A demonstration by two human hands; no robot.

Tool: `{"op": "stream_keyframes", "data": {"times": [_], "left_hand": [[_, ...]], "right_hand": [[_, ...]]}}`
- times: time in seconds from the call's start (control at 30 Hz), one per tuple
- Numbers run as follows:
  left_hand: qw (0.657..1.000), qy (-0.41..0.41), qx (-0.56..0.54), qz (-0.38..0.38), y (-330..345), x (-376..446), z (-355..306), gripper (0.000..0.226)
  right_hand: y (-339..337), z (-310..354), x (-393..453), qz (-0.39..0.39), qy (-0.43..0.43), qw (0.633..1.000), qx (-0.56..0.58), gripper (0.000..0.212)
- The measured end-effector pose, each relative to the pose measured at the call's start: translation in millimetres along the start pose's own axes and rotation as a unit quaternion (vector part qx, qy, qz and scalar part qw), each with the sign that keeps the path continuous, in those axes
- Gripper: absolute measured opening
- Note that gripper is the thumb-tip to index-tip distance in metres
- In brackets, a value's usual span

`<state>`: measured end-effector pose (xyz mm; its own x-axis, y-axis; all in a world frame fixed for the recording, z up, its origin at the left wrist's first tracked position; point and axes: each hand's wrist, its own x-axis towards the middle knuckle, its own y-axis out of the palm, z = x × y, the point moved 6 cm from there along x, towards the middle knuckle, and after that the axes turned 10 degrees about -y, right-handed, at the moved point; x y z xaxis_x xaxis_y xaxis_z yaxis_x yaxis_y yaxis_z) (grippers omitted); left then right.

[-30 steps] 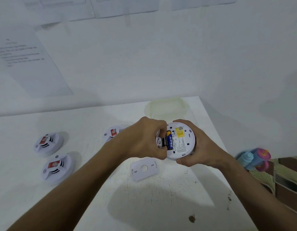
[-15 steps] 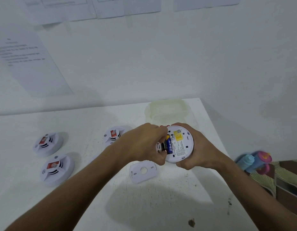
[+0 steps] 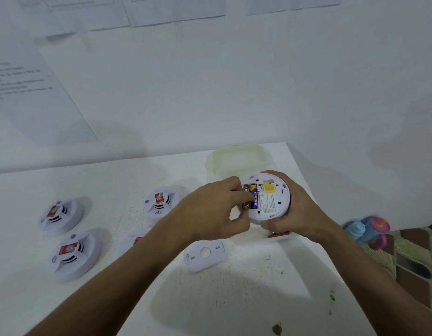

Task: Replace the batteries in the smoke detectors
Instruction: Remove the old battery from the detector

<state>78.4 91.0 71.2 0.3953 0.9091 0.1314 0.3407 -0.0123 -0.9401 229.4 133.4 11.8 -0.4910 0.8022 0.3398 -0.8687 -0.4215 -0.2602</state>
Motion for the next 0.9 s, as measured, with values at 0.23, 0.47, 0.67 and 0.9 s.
{"op": "stream_keyframes", "data": {"times": [0.23,0.47,0.67,0.9], "left_hand": [[0.986,-0.108,-0.129,-0.005,-2.0,30.5,3.6,0.023],[0.954,-0.252,-0.160,-0.030,3.4,90.3,68.0,0.013],[0.975,-0.188,-0.086,0.078,58.7,123.8,65.0,0.021],[0.971,-0.199,-0.034,0.127,88.4,132.5,70.1,0.023]], "right_hand": [[-17.4,-0.1,-9.2,-0.026,0.004,0.999,-0.021,0.086],[-58.1,-7.4,-23.0,-0.087,0.030,0.995,-0.025,0.084],[-67.3,-13.0,-26.9,-0.086,0.040,0.995,-0.033,0.085],[-60.1,-18.3,-24.5,-0.071,0.044,0.996,-0.037,0.087]]}}
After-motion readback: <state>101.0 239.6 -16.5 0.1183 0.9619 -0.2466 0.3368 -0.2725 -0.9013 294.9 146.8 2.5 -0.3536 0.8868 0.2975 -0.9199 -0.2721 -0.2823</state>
